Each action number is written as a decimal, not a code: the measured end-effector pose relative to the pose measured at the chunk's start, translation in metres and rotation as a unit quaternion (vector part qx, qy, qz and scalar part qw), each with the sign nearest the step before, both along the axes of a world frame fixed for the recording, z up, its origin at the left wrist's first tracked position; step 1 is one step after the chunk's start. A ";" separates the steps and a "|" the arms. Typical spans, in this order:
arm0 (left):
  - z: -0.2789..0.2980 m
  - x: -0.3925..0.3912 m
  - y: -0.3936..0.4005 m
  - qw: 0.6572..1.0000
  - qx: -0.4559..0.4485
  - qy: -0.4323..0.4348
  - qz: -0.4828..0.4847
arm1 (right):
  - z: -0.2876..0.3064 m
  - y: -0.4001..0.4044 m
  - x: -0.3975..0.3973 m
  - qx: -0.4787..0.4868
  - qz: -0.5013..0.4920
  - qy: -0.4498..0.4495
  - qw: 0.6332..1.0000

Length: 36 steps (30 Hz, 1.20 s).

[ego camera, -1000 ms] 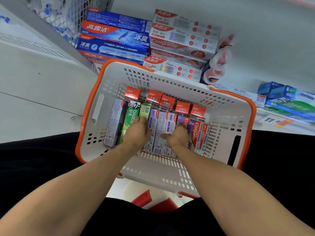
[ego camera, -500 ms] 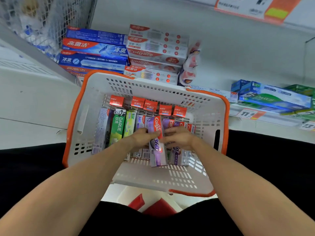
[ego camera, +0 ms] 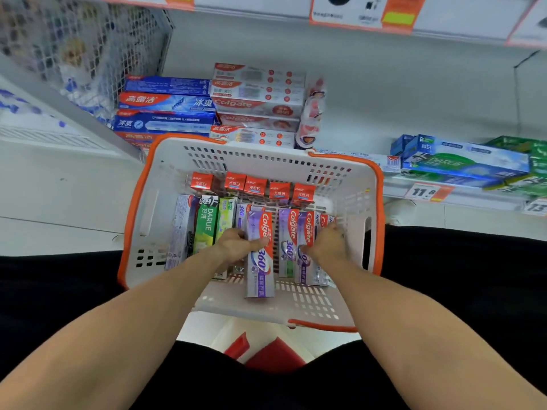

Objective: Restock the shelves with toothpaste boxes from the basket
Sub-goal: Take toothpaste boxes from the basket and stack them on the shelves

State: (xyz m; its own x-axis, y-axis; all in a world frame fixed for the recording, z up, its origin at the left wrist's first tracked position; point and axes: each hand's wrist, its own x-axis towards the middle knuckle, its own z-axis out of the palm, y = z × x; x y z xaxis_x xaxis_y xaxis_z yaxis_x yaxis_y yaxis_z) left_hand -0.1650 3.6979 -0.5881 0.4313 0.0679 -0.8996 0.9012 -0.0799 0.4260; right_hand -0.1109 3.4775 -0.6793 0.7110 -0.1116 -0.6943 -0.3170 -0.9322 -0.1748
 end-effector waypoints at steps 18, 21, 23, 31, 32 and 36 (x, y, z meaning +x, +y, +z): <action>0.016 -0.006 0.009 0.999 0.038 -0.005 -0.001 | 0.034 0.023 -0.024 0.100 -0.038 0.009 0.994; 0.014 -0.007 0.010 0.999 0.038 0.006 0.003 | 0.034 0.022 -0.022 0.137 -0.094 0.009 0.986; 0.011 -0.007 0.011 0.999 0.036 0.011 0.007 | 0.031 0.021 -0.022 0.165 -0.131 0.007 0.978; 0.006 -0.004 0.013 0.999 0.028 0.027 0.015 | 0.029 0.024 -0.020 0.215 -0.242 -0.008 0.946; 0.006 -0.004 0.014 0.999 0.028 0.027 0.015 | 0.029 0.023 -0.015 0.247 -0.304 0.014 0.920; 0.008 0.001 0.019 0.999 0.033 0.010 0.018 | 0.038 0.020 0.010 0.262 -0.333 0.121 0.898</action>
State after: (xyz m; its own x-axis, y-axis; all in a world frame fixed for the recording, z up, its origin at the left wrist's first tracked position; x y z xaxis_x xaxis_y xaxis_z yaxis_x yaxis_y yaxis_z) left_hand -0.1640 3.7168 -0.5799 0.4089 0.1433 -0.9013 0.9125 -0.0743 0.4022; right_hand -0.1010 3.4975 -0.6416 0.4296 -0.0698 -0.9003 -0.8608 -0.3328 -0.3850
